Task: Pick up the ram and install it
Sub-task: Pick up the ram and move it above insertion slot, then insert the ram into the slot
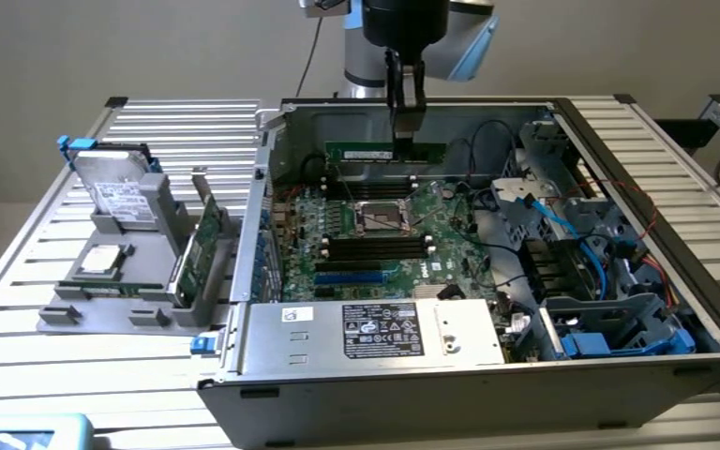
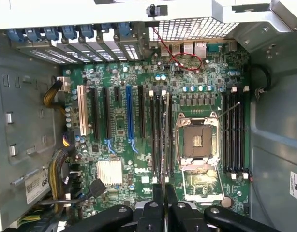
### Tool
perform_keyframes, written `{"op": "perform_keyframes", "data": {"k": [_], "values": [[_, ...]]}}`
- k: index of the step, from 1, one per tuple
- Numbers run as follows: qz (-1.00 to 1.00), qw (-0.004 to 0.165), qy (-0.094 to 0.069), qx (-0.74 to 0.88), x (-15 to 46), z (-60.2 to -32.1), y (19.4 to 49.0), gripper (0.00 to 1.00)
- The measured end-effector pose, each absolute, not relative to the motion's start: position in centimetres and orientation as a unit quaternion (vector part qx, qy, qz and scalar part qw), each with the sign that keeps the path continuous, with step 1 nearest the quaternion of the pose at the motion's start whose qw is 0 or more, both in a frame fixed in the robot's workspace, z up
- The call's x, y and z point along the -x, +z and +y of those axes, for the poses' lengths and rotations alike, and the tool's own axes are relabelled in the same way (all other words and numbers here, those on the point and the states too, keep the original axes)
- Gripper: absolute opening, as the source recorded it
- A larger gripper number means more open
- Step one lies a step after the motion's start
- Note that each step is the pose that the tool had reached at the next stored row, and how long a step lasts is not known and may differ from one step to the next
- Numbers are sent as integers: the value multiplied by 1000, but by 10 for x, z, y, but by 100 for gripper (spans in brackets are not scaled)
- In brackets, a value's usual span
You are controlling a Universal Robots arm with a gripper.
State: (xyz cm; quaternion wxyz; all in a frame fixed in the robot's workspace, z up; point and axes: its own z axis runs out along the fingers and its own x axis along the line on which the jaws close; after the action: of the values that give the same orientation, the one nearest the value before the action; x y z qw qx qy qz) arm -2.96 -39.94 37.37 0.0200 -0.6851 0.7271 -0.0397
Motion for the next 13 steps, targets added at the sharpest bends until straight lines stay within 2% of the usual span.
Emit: {"op": "perform_keyframes", "data": {"k": [13], "values": [[721,23,-37,691,30,-396,363,13]]}}
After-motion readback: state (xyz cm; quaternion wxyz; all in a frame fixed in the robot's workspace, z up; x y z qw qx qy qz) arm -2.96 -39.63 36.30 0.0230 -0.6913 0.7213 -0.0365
